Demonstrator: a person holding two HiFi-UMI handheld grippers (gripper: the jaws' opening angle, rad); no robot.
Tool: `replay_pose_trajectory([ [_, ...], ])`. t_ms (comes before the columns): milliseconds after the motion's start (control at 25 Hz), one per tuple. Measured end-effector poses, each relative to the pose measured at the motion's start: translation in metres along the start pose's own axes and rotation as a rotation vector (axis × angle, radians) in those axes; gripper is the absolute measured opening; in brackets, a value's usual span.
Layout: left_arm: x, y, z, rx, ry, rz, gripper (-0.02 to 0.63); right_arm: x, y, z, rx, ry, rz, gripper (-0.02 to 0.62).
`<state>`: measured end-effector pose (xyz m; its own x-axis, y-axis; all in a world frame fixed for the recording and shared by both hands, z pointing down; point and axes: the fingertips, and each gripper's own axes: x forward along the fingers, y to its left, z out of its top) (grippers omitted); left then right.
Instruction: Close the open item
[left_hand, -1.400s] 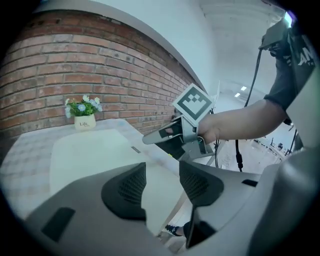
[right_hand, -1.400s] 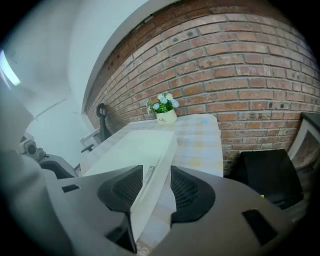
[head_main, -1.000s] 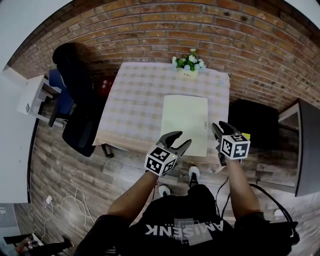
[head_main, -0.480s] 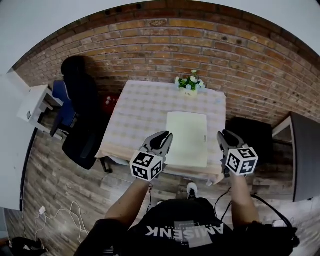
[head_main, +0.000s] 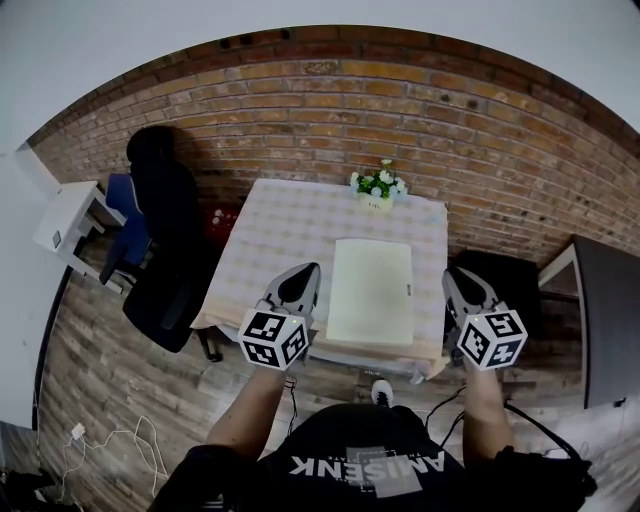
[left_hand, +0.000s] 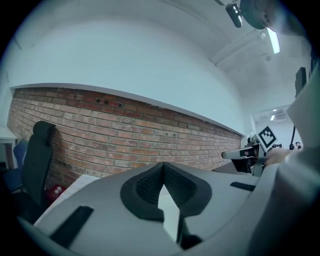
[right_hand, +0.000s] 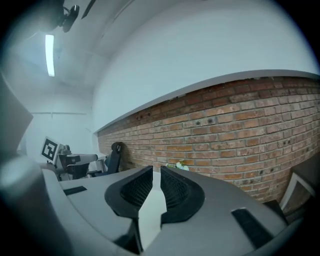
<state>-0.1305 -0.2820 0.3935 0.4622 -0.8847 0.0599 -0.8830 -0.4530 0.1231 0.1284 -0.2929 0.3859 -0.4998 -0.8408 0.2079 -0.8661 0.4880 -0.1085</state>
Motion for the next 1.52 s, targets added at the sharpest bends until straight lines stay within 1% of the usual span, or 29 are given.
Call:
replay_pose_trajectory([
  [400, -0.016, 0.014, 0.032, 0.044, -0.043, 0.022, 0.012, -0.018, 0.016, 0.031, -0.053, -0.069, -0.039, 0.061],
  [720, -0.030, 0.031, 0.036, 0.049, -0.058, 0.063, 0.012, -0.027, 0.024, 0.037, -0.070, -0.097, -0.081, 0.050],
  [840, -0.034, 0.036, 0.039, 0.046, -0.062, 0.072, 0.012, -0.030, 0.024, 0.043, -0.062, -0.118, -0.097, 0.048],
  [1000, -0.036, 0.035, 0.042, 0.047, -0.064, 0.074, 0.012, -0.033, 0.026, 0.048, -0.068, -0.127, -0.107, 0.044],
  [1280, -0.038, 0.034, 0.043, 0.053, -0.071, 0.079, 0.012, -0.036, 0.025, 0.045, -0.070, -0.121, -0.121, 0.041],
  [1520, -0.032, 0.031, 0.040, 0.046, -0.059, 0.077, 0.012, -0.036, 0.020, 0.046, -0.065, -0.120, -0.125, 0.041],
])
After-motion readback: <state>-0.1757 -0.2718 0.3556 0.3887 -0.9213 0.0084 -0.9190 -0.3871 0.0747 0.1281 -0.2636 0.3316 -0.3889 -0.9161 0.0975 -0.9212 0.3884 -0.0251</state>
